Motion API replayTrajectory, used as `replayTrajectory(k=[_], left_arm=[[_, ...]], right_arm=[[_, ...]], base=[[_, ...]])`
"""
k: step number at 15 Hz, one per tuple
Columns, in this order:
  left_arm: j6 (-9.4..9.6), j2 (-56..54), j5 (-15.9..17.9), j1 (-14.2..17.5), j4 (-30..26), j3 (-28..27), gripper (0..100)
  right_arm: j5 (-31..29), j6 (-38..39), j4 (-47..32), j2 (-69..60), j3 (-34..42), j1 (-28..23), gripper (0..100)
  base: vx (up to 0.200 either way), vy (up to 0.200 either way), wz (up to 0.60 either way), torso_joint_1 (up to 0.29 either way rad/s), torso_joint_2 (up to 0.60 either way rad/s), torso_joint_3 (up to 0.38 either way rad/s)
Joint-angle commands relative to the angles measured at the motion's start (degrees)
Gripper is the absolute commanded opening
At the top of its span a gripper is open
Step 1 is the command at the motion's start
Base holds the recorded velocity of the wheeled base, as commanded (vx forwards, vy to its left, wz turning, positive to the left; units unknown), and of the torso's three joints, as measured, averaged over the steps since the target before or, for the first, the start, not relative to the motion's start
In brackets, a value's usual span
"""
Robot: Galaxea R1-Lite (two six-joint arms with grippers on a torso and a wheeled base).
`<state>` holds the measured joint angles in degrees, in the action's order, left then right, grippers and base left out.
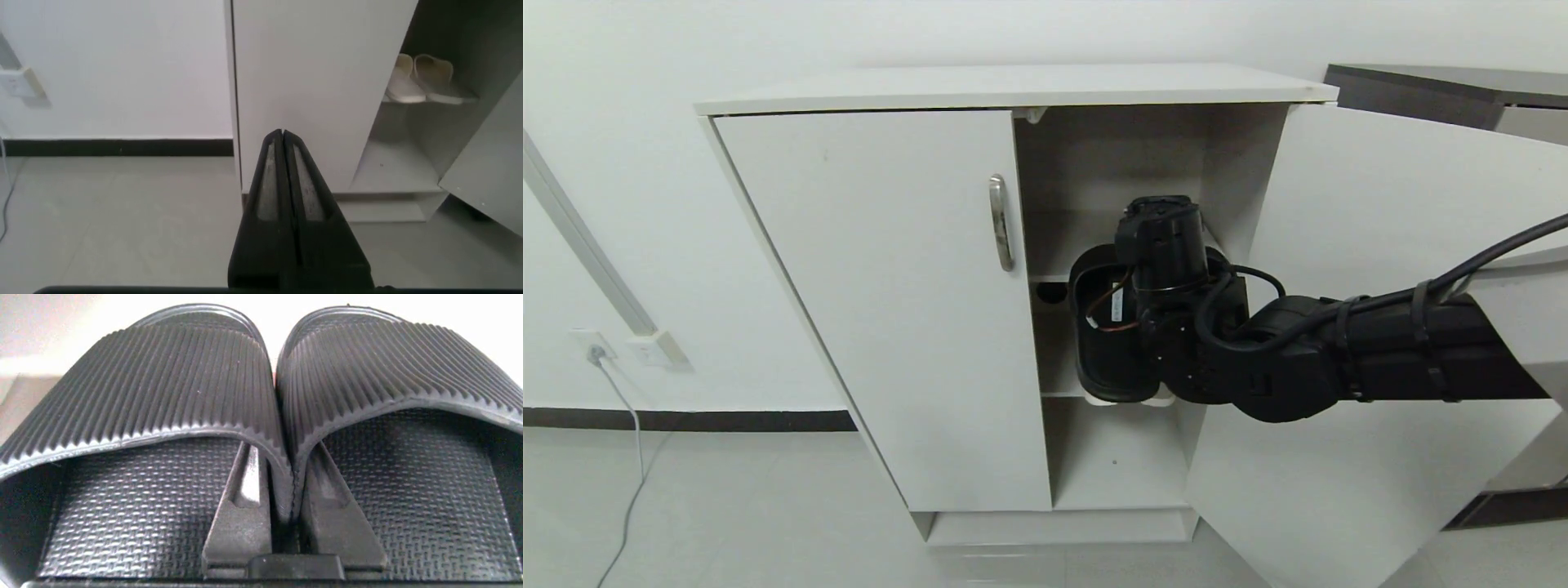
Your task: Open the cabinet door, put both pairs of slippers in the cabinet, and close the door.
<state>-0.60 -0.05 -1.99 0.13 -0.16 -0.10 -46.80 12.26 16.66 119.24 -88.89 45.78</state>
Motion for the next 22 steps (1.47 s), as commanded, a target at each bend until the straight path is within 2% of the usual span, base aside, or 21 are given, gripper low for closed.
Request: replayTrajectory(k=[1,5,16,18,22], left_arm=[[-0.02,0.0,0.0,0.0,0.0,0.0,0],[-0.02,0.0,0.0,0.0,0.0,-0.1,0],[-0.28,0.0,0.0,0.0,0.0,0.0,0],[-0.28,0.0,-0.1,0.0,0.0,0.0,0],[-0.63,0.0,-0.4,0.0,0.0,0.0,0]], right_arm=[[0.0,0.0,0.0,-0.4,0.3,0.0,0],[0.0,0.0,0.4,-0.9,1.1,-0.1,0],[0.9,-2.6,0.9,-0.8,1.8,-0.7,0],[4.3,-4.9,1.4,0.6,-0.4,-2.1,0],[5.9,-4.9,-2.8,3.5,-8.6,-3.6,0]], base=[[0.200,0.000,0.00,0.007,0.00,0.002],[0.200,0.000,0.00,0.001,0.00,0.002],[0.000,0.000,0.00,0.000,0.00,0.000],[0.000,0.000,0.00,0.000,0.00,0.000],[0.000,0.000,0.00,0.000,0.00,0.000]])
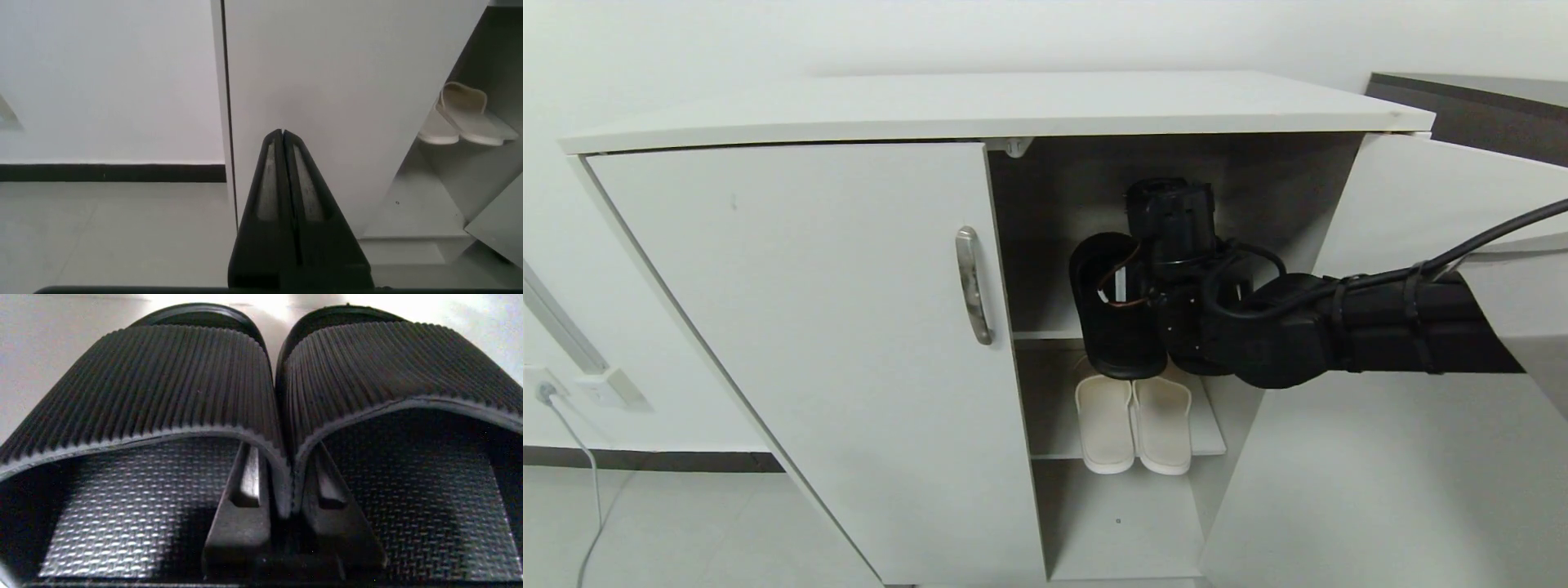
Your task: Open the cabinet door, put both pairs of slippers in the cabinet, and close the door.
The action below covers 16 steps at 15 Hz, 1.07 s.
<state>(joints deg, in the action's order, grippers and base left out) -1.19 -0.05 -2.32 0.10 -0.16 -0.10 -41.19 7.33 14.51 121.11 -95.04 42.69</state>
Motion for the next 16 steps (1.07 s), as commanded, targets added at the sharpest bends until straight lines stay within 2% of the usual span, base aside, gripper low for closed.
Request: replayTrajectory(k=[1,9,16], left_arm=[[-0.04,0.0,-0.1,0.0,0.0,0.0,0],[-0.04,0.0,-0.1,0.0,0.0,0.0,0],[-0.04,0.0,-0.1,0.0,0.0,0.0,0]], right_arm=[[0.3,0.4,-2.3,2.1,-4.3,-0.7,0],[0.9,1.9,-11.6,7.4,-17.6,-2.1,0],[0.9,2.3,-11.5,9.1,-18.9,-2.9,0]], base=[[0.000,0.000,0.00,0.000,0.00,0.000],[0.000,0.000,0.00,0.000,0.00,0.000],[0.000,0.000,0.00,0.000,0.00,0.000]])
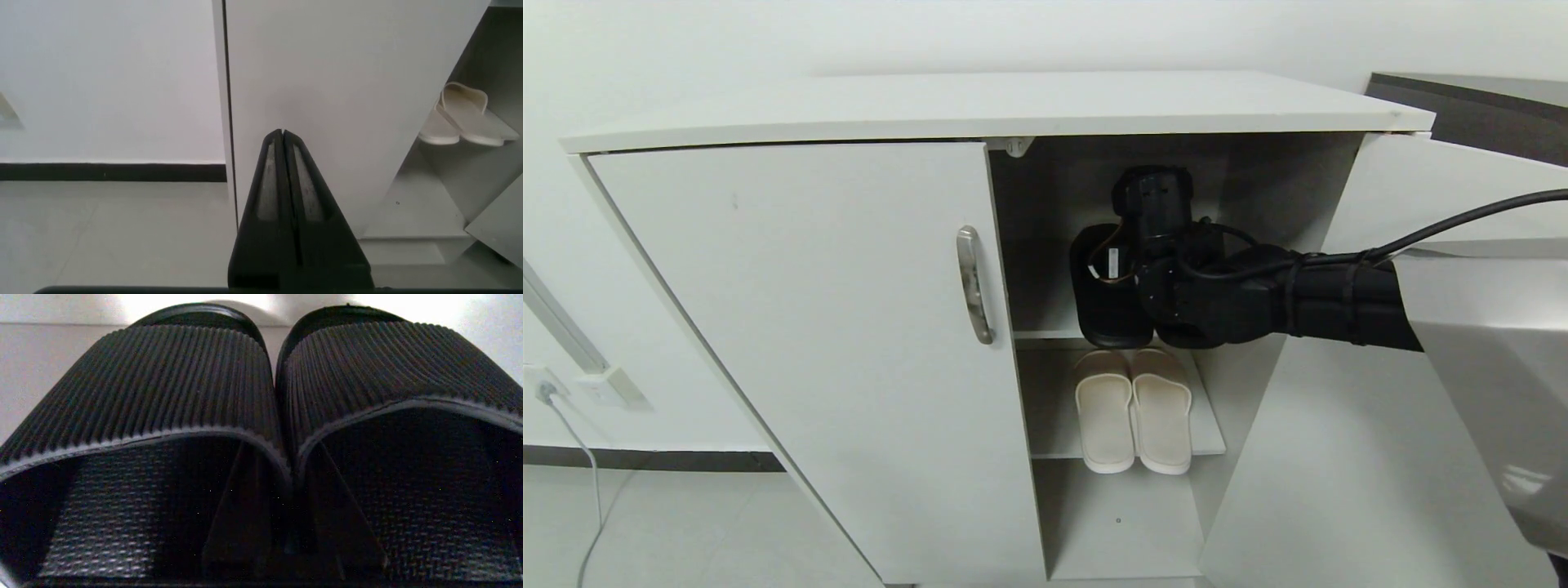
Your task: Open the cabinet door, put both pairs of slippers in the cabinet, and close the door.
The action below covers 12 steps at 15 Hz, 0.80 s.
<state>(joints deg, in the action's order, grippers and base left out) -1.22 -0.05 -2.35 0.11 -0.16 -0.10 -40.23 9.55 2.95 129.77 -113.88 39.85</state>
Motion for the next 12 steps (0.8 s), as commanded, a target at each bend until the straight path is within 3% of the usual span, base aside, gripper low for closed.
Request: replayTrajectory(k=[1,10,11,12], left_arm=[[-0.01,0.0,0.0,0.1,0.0,0.0,0],[-0.01,0.0,0.0,0.1,0.1,0.0,0],[-0.01,0.0,0.0,0.1,0.0,0.0,0],[-0.01,0.0,0.0,0.0,0.0,0.0,0]], right_arm=[[0.0,0.1,0.0,0.6,0.0,0.0,0],[-0.3,0.8,0.1,0.8,0.2,0.0,0],[-0.3,0.9,0.1,0.8,0.2,0.0,100],[-0.4,1.1,0.0,0.8,0.4,0.0,100]], base=[[0.000,0.000,0.00,0.000,0.00,0.000],[0.000,0.000,0.00,0.000,0.00,0.000],[0.000,0.000,0.00,0.000,0.00,0.000],[0.000,0.000,0.00,0.000,0.00,0.000]])
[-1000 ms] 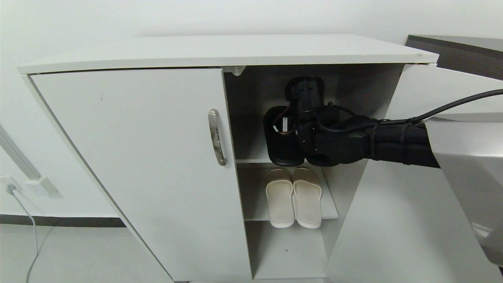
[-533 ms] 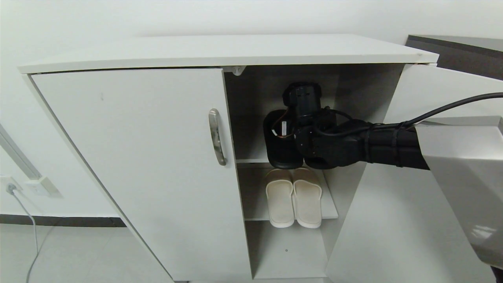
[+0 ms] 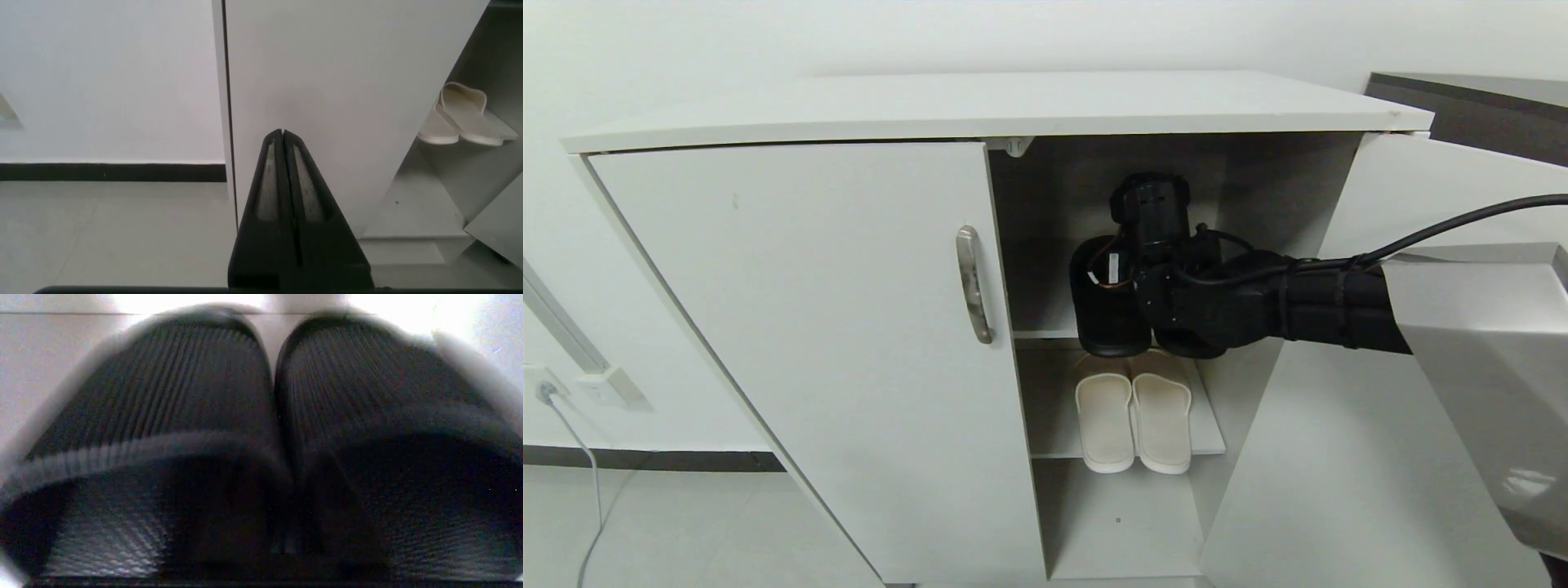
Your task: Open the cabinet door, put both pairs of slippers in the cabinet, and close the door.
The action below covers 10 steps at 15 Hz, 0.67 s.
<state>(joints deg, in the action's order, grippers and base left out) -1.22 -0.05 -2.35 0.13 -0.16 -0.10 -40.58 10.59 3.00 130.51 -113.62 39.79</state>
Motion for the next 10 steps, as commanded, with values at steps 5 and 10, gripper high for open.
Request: replayTrajectory(k=[5,10], left_arm=[[-0.01,0.0,0.0,0.0,0.0,0.0,0],[-0.01,0.0,0.0,0.0,0.1,0.0,0]], right_arm=[[-0.3,1.1,0.4,-6.1,8.5,2.0,100],[-2.4,0.9,5.7,-17.4,23.4,6.4,100]], base=[[0.000,0.000,0.00,0.000,0.00,0.000],[0.000,0.000,0.00,0.000,0.00,0.000]])
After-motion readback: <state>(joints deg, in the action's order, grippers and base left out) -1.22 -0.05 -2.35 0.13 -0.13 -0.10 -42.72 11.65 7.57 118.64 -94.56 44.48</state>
